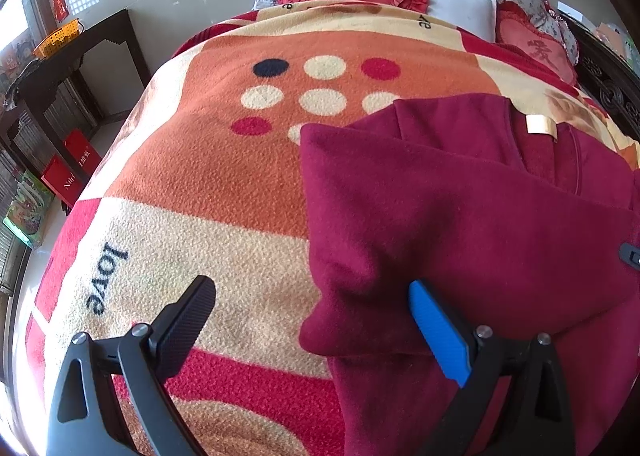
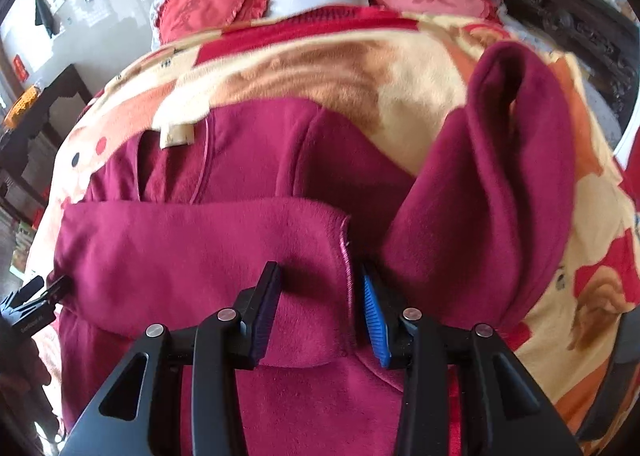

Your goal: Fold small clothes

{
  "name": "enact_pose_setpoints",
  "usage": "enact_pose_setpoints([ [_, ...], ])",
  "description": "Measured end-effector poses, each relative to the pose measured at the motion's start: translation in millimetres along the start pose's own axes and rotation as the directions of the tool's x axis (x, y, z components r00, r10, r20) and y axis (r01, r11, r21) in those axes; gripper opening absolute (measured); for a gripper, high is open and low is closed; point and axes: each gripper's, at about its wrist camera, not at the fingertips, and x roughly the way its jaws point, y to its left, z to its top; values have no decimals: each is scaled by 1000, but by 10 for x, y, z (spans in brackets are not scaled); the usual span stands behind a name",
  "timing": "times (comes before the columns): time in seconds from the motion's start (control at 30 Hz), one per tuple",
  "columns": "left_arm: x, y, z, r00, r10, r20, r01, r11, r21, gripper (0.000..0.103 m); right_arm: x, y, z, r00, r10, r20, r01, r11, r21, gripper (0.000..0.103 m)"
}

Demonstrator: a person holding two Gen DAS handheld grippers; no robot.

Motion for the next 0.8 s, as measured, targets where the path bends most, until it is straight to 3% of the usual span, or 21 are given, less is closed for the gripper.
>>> enact_pose_setpoints([
  [0.07,-8,11,0,1000,1,0,-1,1000,-1,100,-65,17,-6,1000,7,29,-7,1000,-8,0],
  [0.3,-110,193,57,998,29,53,-26,998,-54,100,-477,72,108,980,8,199,1,999,-45,0],
  [0.4,18,264,54,1000,28,11,-27,997,-77,100,-349,98,136,982,-25,187,36,998,-56,0],
  [0.53,70,285,21,1000,20,3,-19,996,-92,100,-22,-22,143,995,-55,86,59,997,-39,0],
  [0.7,-44,363,36,1000,21,23,-19,995,-96,100,-346,-77,120,989,-57,133,57,998,3,0],
  [0.8,-69,471,48,998,51,29,-47,993,-104,100,-527,76,88,986,-1,165,7,999,-37,1],
])
